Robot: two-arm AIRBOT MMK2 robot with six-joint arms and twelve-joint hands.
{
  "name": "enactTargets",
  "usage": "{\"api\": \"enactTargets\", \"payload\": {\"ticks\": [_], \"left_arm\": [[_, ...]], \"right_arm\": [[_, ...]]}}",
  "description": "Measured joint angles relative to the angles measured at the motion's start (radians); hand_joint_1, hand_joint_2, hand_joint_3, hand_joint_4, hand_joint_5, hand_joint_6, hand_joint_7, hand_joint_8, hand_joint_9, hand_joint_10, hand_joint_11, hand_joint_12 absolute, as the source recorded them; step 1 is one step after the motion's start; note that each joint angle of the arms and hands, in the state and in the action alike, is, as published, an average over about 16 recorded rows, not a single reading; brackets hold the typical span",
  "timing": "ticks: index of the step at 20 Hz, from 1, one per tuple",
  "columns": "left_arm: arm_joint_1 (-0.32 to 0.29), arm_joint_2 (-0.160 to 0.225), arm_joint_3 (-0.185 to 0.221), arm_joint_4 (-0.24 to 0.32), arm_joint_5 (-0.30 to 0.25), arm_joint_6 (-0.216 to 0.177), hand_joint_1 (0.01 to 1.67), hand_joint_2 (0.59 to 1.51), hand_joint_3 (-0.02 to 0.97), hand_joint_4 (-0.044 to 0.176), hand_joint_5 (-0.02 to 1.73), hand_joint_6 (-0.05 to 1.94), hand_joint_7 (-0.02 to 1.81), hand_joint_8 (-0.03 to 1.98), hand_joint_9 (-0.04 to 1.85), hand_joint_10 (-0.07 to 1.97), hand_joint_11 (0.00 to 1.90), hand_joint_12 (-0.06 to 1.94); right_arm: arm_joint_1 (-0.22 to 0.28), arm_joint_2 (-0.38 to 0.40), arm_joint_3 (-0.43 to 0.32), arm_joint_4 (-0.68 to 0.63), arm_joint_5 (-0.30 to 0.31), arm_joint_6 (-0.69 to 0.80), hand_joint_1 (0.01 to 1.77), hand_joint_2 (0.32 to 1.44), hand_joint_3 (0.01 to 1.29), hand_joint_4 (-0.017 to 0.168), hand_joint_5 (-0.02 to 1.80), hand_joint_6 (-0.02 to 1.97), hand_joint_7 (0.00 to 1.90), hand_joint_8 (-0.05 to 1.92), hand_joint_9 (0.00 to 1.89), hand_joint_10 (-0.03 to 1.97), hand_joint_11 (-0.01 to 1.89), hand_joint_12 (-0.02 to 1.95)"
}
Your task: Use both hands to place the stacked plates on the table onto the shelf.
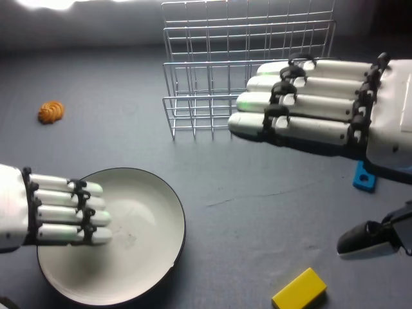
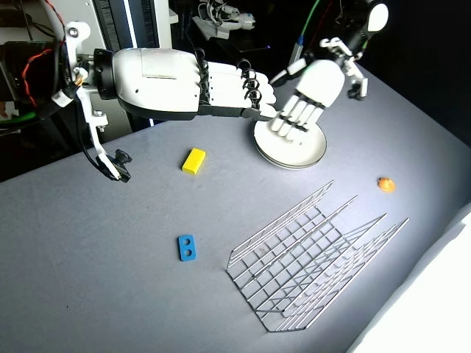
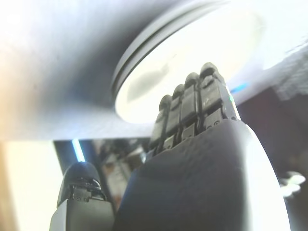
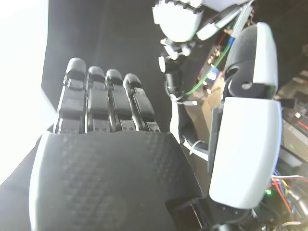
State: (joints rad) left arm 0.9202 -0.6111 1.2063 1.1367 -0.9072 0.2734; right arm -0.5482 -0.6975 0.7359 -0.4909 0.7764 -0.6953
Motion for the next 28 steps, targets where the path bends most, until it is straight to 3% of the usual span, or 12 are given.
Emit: {"api": "enactTargets", "payload": {"ticks": [6, 13, 20, 28], "left_arm": [[0.003, 0.01, 0.051, 0.015, 0.003, 0.001, 0.02, 1.062, 0.015, -0.002, 0.02, 0.02, 0.02, -0.01, 0.02, 0.01, 0.01, -0.01], [0.031, 0.009, 0.061, 0.042, 0.02, 0.004, 0.02, 1.065, 0.015, -0.004, 0.01, 0.01, 0.01, -0.01, 0.02, 0.01, 0.01, -0.02], [0.063, 0.006, 0.031, 0.031, 0.039, 0.004, 0.02, 1.065, 0.015, -0.008, 0.0, -0.01, 0.01, -0.01, 0.02, 0.01, 0.01, -0.01], [0.073, -0.005, -0.047, -0.037, 0.085, 0.0, 0.02, 1.069, 0.015, -0.01, -0.01, -0.03, 0.0, -0.02, 0.02, 0.01, 0.01, 0.01]], "right_arm": [[-0.004, -0.008, 0.0, 0.001, -0.003, -0.011, 0.9, 0.82, 0.02, -0.003, 0.02, 0.02, 0.01, 0.01, 0.02, 0.0, 0.02, 0.1], [-0.005, -0.009, 0.0, 0.001, -0.003, -0.016, 0.91, 0.82, 0.02, -0.003, 0.02, 0.02, 0.01, 0.01, 0.02, 0.0, 0.02, 0.09], [-0.005, -0.008, 0.0, 0.001, -0.003, -0.017, 0.91, 0.82, 0.02, -0.003, 0.02, 0.02, 0.01, 0.01, 0.02, 0.0, 0.02, 0.05], [-0.005, -0.011, 0.0, 0.001, -0.004, -0.027, 0.92, 0.82, 0.02, -0.003, 0.02, 0.02, 0.01, 0.01, 0.02, 0.0, 0.02, 0.01]]}}
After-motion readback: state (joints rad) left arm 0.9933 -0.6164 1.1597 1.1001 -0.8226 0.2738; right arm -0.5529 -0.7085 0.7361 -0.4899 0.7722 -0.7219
